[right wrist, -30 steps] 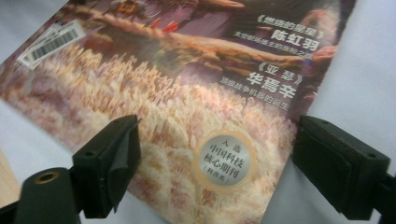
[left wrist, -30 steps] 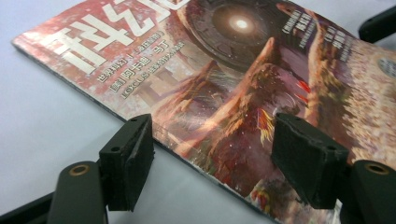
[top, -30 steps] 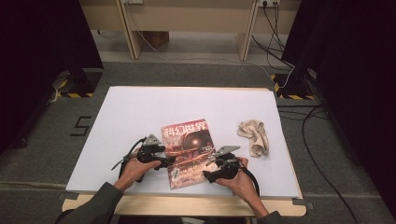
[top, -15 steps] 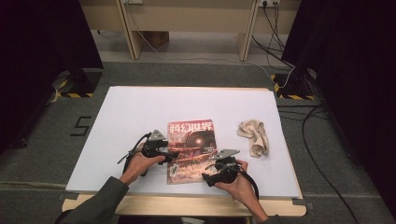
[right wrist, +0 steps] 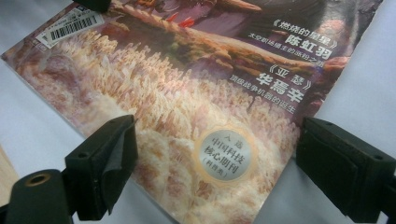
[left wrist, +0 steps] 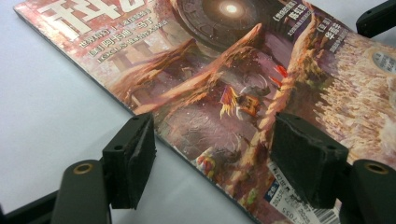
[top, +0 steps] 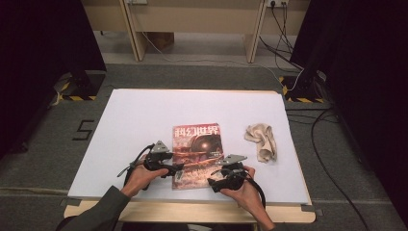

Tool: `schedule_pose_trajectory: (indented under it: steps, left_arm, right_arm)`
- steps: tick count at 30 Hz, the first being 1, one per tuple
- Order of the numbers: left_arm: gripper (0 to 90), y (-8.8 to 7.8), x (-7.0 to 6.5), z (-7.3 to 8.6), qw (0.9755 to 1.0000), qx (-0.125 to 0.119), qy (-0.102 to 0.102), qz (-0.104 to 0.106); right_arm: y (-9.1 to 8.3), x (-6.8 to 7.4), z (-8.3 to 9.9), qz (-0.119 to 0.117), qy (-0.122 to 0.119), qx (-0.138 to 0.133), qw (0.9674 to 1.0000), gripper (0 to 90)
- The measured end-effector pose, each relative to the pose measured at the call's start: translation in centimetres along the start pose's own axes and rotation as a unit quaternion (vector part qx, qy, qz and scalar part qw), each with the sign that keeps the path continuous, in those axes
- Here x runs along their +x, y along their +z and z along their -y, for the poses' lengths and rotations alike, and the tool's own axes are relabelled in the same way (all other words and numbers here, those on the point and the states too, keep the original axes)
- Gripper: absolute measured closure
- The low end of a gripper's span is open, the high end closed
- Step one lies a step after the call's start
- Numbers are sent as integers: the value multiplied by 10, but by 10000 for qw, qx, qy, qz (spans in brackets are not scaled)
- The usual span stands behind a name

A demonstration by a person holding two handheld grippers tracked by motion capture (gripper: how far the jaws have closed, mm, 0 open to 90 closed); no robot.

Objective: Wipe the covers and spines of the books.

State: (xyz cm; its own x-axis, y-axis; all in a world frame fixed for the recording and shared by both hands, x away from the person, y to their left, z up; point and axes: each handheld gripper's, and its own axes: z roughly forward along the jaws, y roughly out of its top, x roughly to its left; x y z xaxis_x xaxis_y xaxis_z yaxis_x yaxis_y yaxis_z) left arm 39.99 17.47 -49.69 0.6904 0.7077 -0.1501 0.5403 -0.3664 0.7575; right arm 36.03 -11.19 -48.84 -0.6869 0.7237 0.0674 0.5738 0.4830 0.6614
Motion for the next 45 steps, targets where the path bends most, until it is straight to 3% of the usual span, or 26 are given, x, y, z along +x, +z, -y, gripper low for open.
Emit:
schedule_pose_trajectory:
  steps: [9,14,37,41,43,45]
  left_arm:
    - [314,3,3,-2,10000,-12,-11,-38]
    - [321,6,7,-5,9999,-72,-83,-133]
    - [340,14,44,-19,9987,-180,-294,-367]
    - [328,11,44,-18,9987,-156,-331,-362]
    - [314,5,44,-16,9985,-207,-353,-350]
    - [299,-3,44,-15,9985,-238,-327,-362]
  right_arm:
    - [3,3,-4,117,-112,-17,9999,112]
    - [8,3,-9,128,-14,5,9999,98]
    - [43,-8,-48,255,115,31,9996,60]
    - [39,-14,-50,191,103,78,9997,162]
    - [34,-22,-48,70,203,-32,9998,237]
    - [29,-32,-45,-27,301,-160,9994,248]
